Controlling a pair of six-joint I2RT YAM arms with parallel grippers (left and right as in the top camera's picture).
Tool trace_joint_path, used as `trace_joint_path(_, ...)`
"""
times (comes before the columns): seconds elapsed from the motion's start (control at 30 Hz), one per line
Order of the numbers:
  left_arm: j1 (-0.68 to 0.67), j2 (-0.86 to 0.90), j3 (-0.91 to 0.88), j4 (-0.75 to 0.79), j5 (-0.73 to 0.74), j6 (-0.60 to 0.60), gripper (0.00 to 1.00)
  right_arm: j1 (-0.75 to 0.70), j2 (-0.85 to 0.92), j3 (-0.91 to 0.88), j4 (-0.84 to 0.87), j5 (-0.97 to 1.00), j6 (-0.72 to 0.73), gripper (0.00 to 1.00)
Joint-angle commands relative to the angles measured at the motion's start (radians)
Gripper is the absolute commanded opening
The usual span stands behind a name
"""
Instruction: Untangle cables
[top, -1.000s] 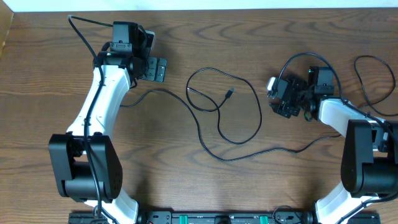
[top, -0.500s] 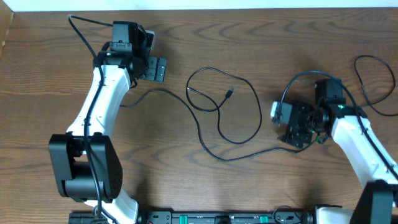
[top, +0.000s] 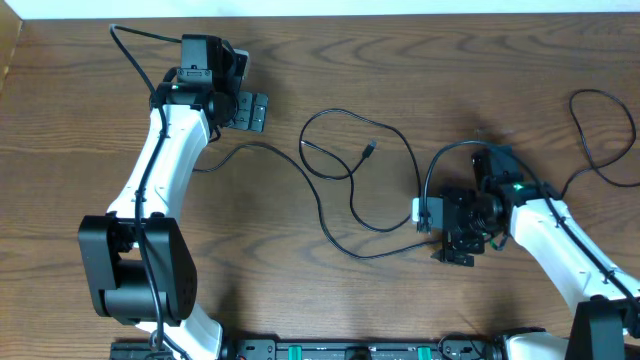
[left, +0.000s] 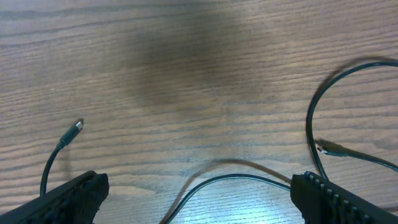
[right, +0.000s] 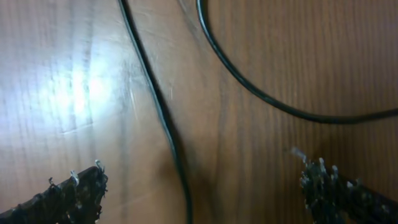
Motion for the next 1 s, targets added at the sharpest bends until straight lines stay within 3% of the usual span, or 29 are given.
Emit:
trace_joint_path(0.0, -0.001, 0.000, -0.009, -0.003, -0.008, -0.005, 0.98, 0.004, 0.003, -0.062, 0.073, 0.006, 0.029, 0.98)
trace_joint_path(0.43, -0.001, 0.000, -0.009, -0.003, -0.008, -0.005, 0.98, 0.004, 0.003, -0.176, 0.171, -0.016, 0.072, 0.91)
trace_joint_path(0.63, -0.001, 0.000, -0.009, -0.003, -0.009, -0.005, 0.98, 0.003, 0.003, -0.208, 0.207, -0.016, 0.072, 0.74)
trace_joint_path(0.9, -0.001, 0.000, -0.009, -0.003, -0.008, -0.005, 0.98, -0.010, 0.003, -0.241, 0.247, 0.000, 0.071, 0.67)
trace_joint_path(0.97, -0.001, 0.000, -0.009, -0.003, -0.008, -0.005, 0.98, -0.020, 0.003, -0.241, 0.256, 0.000, 0.064, 0.60)
